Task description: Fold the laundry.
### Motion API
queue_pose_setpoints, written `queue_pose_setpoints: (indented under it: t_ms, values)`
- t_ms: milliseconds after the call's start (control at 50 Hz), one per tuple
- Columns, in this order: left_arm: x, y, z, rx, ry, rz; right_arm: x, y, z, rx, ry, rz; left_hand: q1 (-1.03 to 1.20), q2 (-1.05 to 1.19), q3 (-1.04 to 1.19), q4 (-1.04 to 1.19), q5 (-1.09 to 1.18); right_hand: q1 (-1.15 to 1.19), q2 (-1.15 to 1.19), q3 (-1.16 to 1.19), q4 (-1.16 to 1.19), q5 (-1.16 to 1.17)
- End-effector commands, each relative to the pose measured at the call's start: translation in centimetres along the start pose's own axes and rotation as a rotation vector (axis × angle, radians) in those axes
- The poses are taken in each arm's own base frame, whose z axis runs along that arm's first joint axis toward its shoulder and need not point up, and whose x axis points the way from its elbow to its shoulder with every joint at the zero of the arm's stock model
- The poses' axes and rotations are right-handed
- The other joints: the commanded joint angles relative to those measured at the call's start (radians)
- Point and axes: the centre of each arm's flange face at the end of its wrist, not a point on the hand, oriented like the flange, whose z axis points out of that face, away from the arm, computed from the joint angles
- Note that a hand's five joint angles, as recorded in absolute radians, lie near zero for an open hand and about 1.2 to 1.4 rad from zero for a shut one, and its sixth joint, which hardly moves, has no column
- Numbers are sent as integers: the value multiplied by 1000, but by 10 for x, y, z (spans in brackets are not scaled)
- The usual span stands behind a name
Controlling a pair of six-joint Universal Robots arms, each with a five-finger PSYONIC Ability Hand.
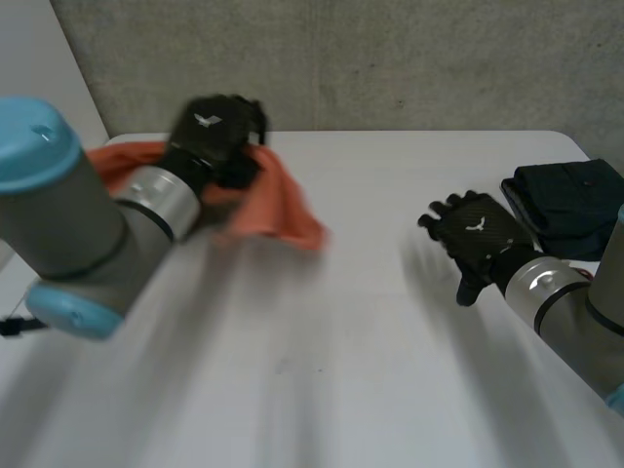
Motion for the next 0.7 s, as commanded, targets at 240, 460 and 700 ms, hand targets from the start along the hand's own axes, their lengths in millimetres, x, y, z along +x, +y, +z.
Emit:
queue_pose_setpoints:
  t_ms: [240,460,700]
  values:
    - [75,42,-21,-209,150,-106,24,3,5,-15,94,67,-878,-988,-983,-990,-969,-30,-47,-35,-61,-68]
    - [0,37,-9,-206,-10,160,6,1,-12,-115,-106,125,-846,-956,-951,-958,-937,-30,-47,-35,-61,-68]
    - [-59,97,-2,-387,-68,442,-14,5,-44,-270,-229,131,-819,-930,-925,-931,-910,-30,-47,-35,-61,-68]
